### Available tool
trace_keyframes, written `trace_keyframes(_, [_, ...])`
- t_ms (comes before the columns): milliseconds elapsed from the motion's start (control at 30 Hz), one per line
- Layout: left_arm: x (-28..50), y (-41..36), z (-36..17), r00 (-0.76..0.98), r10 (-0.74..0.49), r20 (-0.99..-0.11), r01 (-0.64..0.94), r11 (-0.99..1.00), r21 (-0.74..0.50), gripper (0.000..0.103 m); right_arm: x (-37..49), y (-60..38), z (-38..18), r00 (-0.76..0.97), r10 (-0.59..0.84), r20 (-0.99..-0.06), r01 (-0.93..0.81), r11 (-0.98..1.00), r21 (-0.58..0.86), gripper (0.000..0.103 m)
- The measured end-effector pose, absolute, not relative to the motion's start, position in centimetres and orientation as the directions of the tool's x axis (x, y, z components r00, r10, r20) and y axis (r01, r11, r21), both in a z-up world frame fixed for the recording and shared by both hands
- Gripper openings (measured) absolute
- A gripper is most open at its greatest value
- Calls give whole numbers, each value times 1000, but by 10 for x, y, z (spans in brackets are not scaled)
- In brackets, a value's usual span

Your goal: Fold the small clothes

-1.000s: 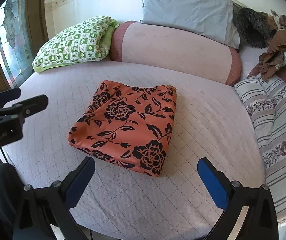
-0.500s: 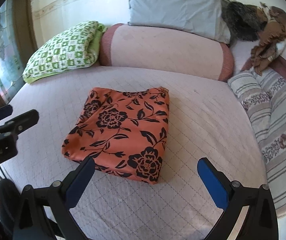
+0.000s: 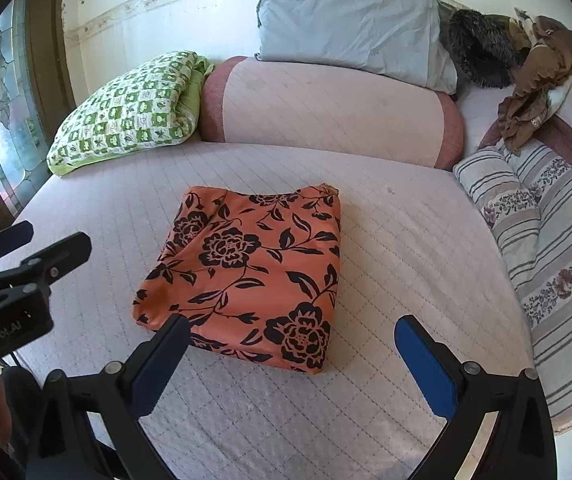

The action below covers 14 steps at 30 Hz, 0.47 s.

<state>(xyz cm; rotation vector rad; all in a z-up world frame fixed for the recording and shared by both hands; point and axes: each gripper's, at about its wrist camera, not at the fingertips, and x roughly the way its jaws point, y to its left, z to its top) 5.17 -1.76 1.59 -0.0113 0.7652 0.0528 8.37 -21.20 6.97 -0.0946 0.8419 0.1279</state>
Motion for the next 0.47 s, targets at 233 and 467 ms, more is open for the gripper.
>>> trace_keyframes(233, [58, -15, 12, 712, 40, -701, -63, 998, -7, 87, 90, -212, 70, 662, 60, -747, -130, 991, -35, 103])
trace_keyframes(467, [70, -13, 8, 716, 32, -698, -56, 998, -11, 87, 98, -209, 68, 655, 65, -753, -135, 990, -32, 103])
